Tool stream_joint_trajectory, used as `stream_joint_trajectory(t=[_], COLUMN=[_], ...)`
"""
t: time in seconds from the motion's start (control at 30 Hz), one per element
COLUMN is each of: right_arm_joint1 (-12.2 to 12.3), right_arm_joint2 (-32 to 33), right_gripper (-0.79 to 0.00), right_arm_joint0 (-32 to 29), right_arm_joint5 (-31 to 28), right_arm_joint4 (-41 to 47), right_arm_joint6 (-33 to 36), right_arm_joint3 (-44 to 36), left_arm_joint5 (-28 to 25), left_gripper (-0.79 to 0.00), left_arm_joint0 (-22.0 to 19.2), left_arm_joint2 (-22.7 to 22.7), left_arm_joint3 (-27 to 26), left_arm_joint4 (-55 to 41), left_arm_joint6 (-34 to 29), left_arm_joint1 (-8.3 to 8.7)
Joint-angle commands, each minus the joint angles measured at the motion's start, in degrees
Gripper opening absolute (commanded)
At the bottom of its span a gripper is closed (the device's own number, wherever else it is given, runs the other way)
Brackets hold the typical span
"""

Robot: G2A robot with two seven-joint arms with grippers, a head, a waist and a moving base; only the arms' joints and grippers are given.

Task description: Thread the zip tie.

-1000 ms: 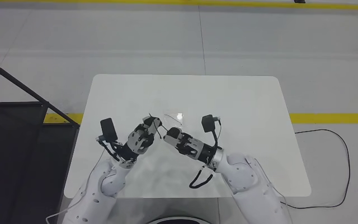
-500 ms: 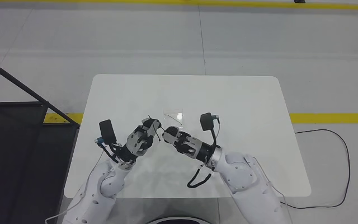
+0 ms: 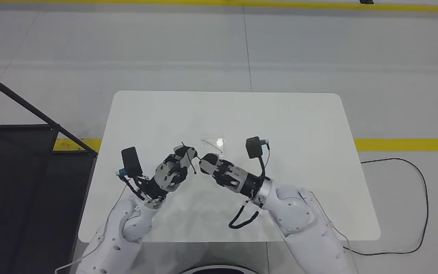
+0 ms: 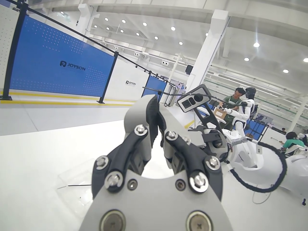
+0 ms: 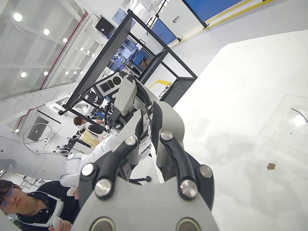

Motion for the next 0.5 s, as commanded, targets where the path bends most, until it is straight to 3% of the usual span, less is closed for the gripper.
stream_joint_trajectory(t=[0.0,0.1,0.17,0.3,0.47], right_arm_joint1=[0.0,0.1,0.1,0.2,0.3], right_arm_joint2=[0.1,0.1,0.0,-0.2,-0.2], right_gripper=[-0.64,-0.671,-0.773,-0.754,-0.785], right_arm_joint0=[0.1,0.1,0.2,0.3,0.3], right_arm_joint5=[0.0,0.0,0.1,0.1,0.1], right_arm_joint4=[0.2,0.5,0.4,0.4,0.4], right_arm_joint6=[0.1,0.0,0.1,0.3,0.2], right_arm_joint3=[0.0,0.1,0.2,0.2,0.2], left_arm_joint5=[-0.1,-0.1,-0.2,-0.2,-0.3], left_gripper=[-0.785,-0.785,-0.785,-0.785,-0.785], left_arm_joint0=[-0.1,-0.1,-0.1,-0.1,-0.1], left_arm_joint2=[0.0,-0.1,-0.1,-0.1,-0.2], left_arm_joint3=[0.1,0.2,0.2,0.3,0.3], left_arm_joint4=[0.0,0.0,0.0,-0.1,0.0], left_arm_joint6=[0.0,0.0,0.0,0.0,0.0], left_arm_joint1=[-0.02,-0.06,-0.08,-0.13,-0.18])
